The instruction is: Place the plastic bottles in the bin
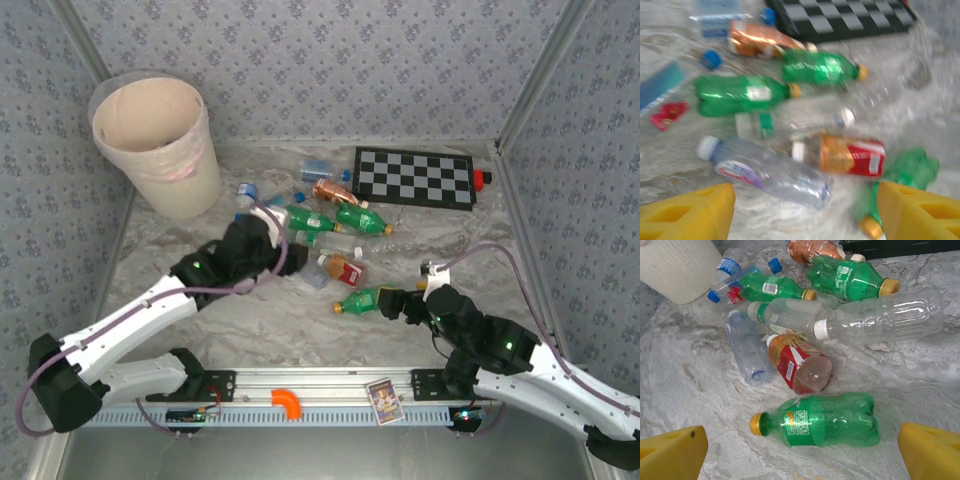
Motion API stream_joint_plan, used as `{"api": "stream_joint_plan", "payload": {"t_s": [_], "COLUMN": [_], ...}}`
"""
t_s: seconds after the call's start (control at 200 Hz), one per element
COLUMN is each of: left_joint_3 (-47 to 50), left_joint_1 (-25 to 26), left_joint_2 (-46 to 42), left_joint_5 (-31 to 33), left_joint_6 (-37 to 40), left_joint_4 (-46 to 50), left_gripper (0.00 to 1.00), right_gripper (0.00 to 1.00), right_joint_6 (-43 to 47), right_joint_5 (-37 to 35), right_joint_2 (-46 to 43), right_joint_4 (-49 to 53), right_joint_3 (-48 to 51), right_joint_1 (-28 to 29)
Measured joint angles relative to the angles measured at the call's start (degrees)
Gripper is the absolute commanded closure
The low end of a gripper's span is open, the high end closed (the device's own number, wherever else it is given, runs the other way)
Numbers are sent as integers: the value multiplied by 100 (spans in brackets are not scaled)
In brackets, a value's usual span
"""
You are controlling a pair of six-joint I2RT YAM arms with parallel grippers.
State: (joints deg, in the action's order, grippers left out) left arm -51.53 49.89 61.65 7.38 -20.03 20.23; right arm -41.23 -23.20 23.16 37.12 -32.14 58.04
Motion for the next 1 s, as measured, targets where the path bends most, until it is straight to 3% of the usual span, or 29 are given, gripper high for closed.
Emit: {"api": "stream_joint_plan", "payload": {"t_s": [0.17, 0.465, 0.999], "left_joint_3": [378, 487, -129], "left_joint_1": [756, 1438, 1613], "left_joint_2": [223, 1147, 2761], "left_joint_5": [109, 31, -306], "left_joint_6": [267, 599, 1163], "left_joint_4": [-116, -431, -555], "left_gripper": [29, 34, 34], "right_gripper": [1, 1, 0], "right_joint_6": [-90, -101, -129], "right_joint_5": [-9, 4, 205], "right_joint_2": [-232, -293, -221], "right_joint_4": [304, 695, 601], "right_joint_3": [-28, -380, -367], "right_joint_1": [0, 0, 2]}}
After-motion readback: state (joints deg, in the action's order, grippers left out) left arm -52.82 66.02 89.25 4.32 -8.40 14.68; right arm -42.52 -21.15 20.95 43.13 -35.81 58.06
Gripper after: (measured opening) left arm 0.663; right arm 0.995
